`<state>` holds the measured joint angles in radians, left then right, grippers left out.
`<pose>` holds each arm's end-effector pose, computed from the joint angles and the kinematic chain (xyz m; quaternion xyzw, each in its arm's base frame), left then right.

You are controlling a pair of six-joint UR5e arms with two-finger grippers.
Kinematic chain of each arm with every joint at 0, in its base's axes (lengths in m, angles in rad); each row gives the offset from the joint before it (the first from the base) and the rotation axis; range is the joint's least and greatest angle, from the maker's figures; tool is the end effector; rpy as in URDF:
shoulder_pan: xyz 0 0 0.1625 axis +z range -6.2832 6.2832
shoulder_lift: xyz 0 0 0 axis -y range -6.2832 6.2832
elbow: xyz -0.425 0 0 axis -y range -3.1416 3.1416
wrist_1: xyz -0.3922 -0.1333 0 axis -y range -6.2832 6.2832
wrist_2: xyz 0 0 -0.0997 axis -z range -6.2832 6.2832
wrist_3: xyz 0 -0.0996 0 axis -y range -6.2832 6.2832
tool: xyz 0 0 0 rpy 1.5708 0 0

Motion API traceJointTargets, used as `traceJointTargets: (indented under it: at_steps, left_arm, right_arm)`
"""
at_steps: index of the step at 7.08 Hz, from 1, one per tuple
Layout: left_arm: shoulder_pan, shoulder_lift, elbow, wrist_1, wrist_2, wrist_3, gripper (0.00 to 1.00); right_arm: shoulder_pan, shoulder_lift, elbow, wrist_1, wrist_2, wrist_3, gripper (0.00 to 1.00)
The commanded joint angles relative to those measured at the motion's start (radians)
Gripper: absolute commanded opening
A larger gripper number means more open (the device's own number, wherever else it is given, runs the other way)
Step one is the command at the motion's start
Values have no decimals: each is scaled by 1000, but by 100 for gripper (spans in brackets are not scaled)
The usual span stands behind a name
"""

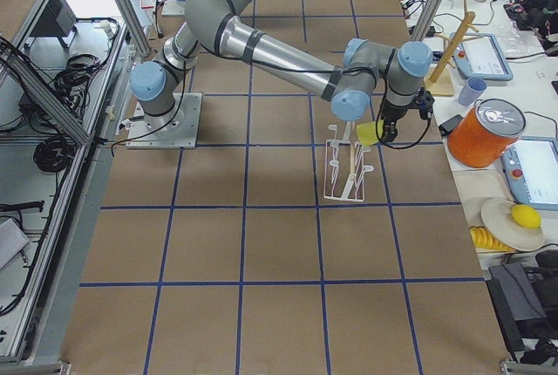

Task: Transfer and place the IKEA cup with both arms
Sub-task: 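Raise the yellow cup toward the left gripper while the left arm swings up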

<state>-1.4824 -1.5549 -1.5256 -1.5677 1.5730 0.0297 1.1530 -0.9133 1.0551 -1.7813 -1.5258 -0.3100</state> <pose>-0.0893 -0.5004 0.5184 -0.0294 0.9991 -0.0320 0.0030 -0.1801 -0.7453 0.3511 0.0531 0.9977 -0.0401 0.0088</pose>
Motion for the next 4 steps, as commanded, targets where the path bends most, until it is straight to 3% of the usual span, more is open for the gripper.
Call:
traceJointTargets:
  at_steps: [1, 3, 4]
  left_arm:
    - [1, -1, 1, 0, -1, 1, 100]
    - [1, -1, 2, 0, -1, 1, 100]
    - [2, 1, 4, 0, -1, 1, 100]
  right_arm:
    - [5, -2, -59, -3, 3, -9, 0]
    - [26, -39, -145, -1, 25, -57, 0]
    - [69, -76, -162, 2, 97, -54, 0]
